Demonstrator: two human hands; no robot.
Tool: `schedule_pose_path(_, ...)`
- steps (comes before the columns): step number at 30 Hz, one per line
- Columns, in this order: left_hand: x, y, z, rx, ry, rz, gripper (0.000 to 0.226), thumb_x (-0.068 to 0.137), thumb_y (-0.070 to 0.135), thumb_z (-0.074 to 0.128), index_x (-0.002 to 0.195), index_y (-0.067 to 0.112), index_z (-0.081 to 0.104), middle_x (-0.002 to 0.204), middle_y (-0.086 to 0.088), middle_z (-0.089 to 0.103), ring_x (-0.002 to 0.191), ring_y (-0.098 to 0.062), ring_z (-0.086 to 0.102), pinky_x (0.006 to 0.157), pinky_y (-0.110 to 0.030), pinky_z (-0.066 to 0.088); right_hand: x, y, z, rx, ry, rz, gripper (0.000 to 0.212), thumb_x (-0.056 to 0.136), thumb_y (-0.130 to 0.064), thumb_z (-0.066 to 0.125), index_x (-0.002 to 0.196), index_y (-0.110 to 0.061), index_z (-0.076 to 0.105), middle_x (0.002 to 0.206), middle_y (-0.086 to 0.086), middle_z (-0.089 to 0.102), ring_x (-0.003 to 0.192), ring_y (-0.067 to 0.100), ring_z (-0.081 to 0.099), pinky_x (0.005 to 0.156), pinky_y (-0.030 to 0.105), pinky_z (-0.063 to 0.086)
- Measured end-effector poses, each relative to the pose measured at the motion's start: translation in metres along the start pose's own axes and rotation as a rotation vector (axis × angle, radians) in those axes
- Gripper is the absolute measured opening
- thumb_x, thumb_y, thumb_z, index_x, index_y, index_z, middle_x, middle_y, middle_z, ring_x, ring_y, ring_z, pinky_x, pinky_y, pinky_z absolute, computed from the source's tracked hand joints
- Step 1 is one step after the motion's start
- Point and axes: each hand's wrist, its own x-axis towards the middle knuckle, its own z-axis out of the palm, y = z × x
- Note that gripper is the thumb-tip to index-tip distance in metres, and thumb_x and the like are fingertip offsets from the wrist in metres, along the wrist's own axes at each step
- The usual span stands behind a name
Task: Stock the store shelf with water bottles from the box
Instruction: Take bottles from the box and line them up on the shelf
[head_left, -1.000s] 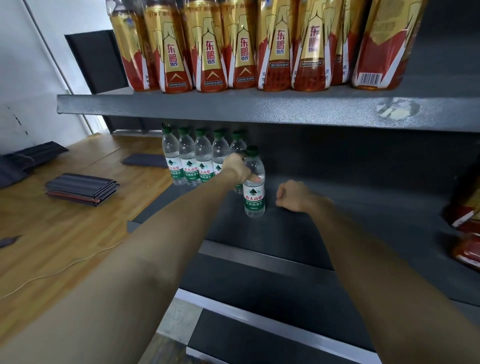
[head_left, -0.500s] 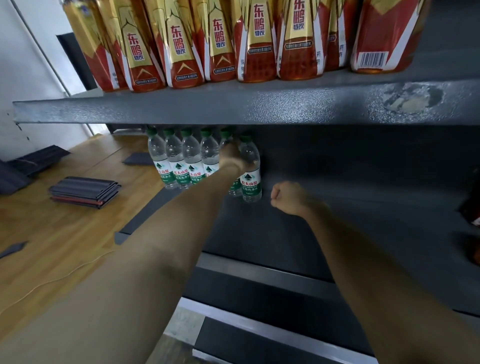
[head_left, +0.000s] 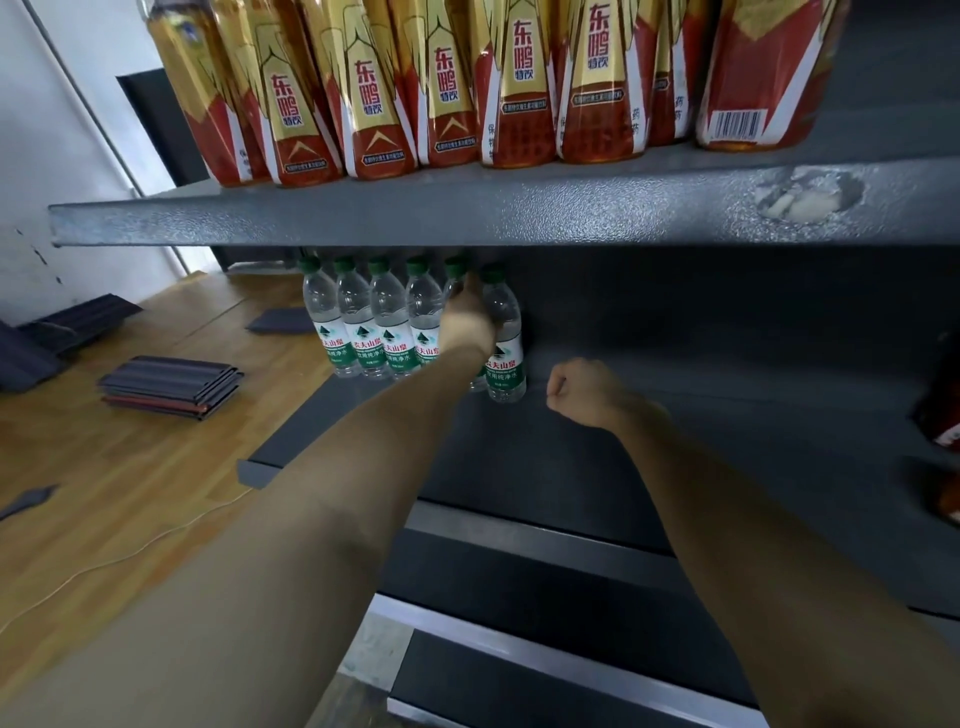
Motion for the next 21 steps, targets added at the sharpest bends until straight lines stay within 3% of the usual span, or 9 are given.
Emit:
schedule_pose_path(3,-0.012,-0.004,-0.014,0.105,-0.046,0.039,0.061,0.086,0.002,0.062,0.143,0.01,0.041,0.135,-0.017,0.054,0.121,-0.033,0.054,0.093,-0.035,0.05,-0.007,-0.007,0.003,-0.01,0.002,0.002,0.005,0.078,-0.029,0.063,0.073,-0.03,0.061,0.097,-0.002,0.07,0.091,0.019,0.066,0.086,0.038,0.056)
schedule_pose_path(6,-0.032,-0.007,-0.031,0.213,-0.147,0.041,0.035,0.09,0.018,0.064,0.122,0.007,0.056,0.117,-0.015,0.063,0.106,-0.033,0.061,0.087,-0.038,0.053,-0.022,-0.022,0.004,-0.037,-0.006,-0.001,0.006,0.083,-0.023,0.064,0.086,-0.026,0.068,0.102,-0.001,0.069,0.097,0.02,0.064,0.087,0.032,0.053)
schedule_pose_path(8,-0.045,-0.014,-0.04,0.276,-0.214,0.073,0.031,0.09,0.019,0.063,0.119,0.01,0.055,0.115,-0.013,0.062,0.105,-0.033,0.061,0.086,-0.041,0.053,-0.029,-0.031,0.006,-0.057,0.01,0.002,0.011,0.084,-0.018,0.064,0.093,-0.021,0.071,0.104,0.001,0.069,0.101,0.021,0.063,0.086,0.029,0.05)
schedule_pose_path(11,-0.062,-0.025,-0.054,0.308,-0.275,0.137,0.034,0.088,0.016,0.063,0.12,0.014,0.053,0.115,-0.009,0.06,0.107,-0.031,0.059,0.084,-0.037,0.05,-0.043,-0.046,0.008,-0.073,0.006,0.02,0.008,0.083,-0.017,0.064,0.086,-0.023,0.068,0.103,0.002,0.069,0.101,0.023,0.063,0.084,0.028,0.05)
schedule_pose_path(15,-0.081,-0.036,-0.075,0.293,-0.32,0.149,0.02,0.087,0.018,0.063,0.1,0.017,0.048,0.103,-0.008,0.059,0.089,-0.026,0.053,0.075,-0.034,0.045,-0.065,-0.069,0.01,-0.081,0.019,0.039,0.007,0.082,-0.02,0.065,0.085,-0.025,0.067,0.105,0.002,0.068,0.1,0.022,0.063,0.086,0.029,0.05)
schedule_pose_path(21,-0.109,-0.058,-0.093,0.255,-0.415,0.175,0.008,0.087,0.013,0.055,0.085,0.018,0.048,0.094,-0.007,0.058,0.085,-0.026,0.055,0.074,-0.036,0.049,-0.097,-0.094,0.018,-0.12,0.011,0.085,0.011,0.085,-0.019,0.06,0.092,-0.022,0.067,0.107,0.002,0.066,0.102,0.022,0.062,0.091,0.031,0.05)
